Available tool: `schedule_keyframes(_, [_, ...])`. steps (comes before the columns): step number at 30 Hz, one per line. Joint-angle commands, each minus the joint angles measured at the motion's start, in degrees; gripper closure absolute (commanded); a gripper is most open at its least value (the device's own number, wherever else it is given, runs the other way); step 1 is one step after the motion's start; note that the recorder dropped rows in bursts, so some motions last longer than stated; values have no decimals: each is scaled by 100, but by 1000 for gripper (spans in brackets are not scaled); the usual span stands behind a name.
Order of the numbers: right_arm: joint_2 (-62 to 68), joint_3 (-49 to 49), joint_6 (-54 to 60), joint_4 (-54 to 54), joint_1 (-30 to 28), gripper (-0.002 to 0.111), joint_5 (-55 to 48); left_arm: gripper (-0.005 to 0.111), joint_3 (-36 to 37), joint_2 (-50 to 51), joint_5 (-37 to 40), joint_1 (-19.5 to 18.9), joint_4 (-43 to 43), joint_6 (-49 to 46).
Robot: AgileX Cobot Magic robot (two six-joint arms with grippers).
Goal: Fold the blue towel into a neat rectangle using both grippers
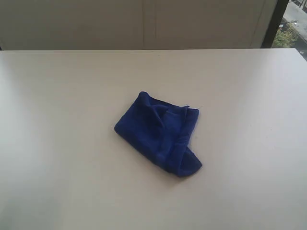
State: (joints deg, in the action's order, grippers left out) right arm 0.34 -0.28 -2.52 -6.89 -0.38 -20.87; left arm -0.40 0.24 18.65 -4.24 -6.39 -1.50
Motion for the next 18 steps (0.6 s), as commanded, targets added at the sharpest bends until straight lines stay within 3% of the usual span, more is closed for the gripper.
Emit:
schedule_keyframes(1, [-34, 28, -22, -67, -24, 108, 88, 107, 40, -24, 42, 33, -1, -4])
schedule_keyframes(10, [-34, 28, -22, -67, -24, 108, 391, 107, 40, -24, 42, 33, -1, -4])
schedule_keyframes(18, [-34, 28, -22, -67, -24, 108, 3151, 107, 40, -24, 42, 33, -1, -4])
